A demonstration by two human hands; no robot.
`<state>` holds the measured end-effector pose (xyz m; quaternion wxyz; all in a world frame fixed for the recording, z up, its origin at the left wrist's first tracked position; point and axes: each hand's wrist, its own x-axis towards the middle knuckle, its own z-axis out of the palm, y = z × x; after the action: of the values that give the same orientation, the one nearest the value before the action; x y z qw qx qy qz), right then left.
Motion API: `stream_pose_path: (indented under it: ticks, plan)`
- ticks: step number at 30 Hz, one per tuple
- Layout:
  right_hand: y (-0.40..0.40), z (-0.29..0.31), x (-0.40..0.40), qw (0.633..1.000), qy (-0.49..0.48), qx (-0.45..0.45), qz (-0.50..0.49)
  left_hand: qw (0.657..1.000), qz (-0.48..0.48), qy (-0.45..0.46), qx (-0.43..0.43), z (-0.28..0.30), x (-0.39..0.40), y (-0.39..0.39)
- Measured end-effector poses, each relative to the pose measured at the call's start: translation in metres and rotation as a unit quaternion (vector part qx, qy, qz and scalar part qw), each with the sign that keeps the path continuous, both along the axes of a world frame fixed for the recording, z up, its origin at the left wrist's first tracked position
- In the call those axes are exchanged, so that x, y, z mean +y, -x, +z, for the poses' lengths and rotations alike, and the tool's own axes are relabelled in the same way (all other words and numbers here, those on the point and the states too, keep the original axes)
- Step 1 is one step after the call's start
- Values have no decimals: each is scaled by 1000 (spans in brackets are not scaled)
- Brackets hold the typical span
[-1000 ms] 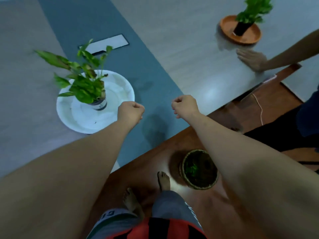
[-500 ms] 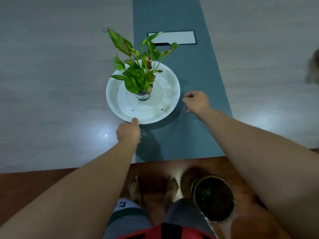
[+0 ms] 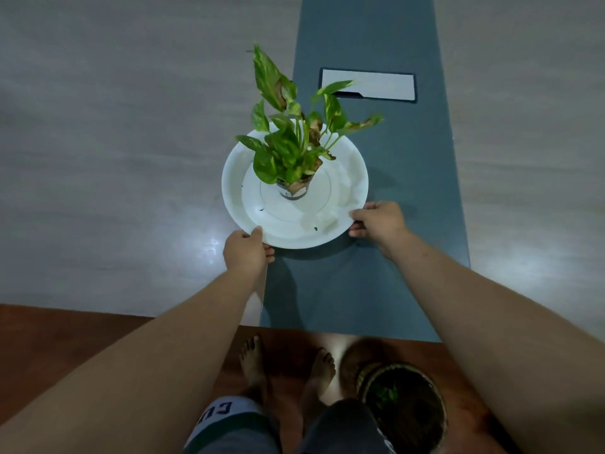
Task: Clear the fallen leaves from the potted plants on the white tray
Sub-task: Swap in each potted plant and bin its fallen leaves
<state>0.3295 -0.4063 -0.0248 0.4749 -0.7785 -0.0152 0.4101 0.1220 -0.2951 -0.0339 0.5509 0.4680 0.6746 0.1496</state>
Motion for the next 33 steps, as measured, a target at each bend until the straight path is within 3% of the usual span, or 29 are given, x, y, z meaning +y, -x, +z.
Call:
stream_pose_path:
  ticks: [5, 9, 15, 18, 22, 28, 33]
  plan:
    - [45, -6, -4, 995, -29, 65, -63, 997, -35, -61, 41, 4, 51, 3]
    - [77, -8, -2, 996, -23, 82, -39, 996, -36, -72, 41, 0, 87, 10]
    - [26, 1, 17, 993, 15, 0, -120, 999, -12, 30, -28, 11, 55, 16]
    - [-7, 2, 30, 994, 23, -44, -101, 994, -13, 74, -75, 9, 18, 20]
    - [-17, -2, 33, 994, 43, -69, -69, 989, 17, 69, -131, 9, -5, 14]
    - [23, -7, 20, 995, 1, 24, -100, 994, 64, 15, -85, 8, 41, 18]
    - [77, -7, 6, 991, -30, 97, -93, 997, 39, -31, -64, 9, 101, 21]
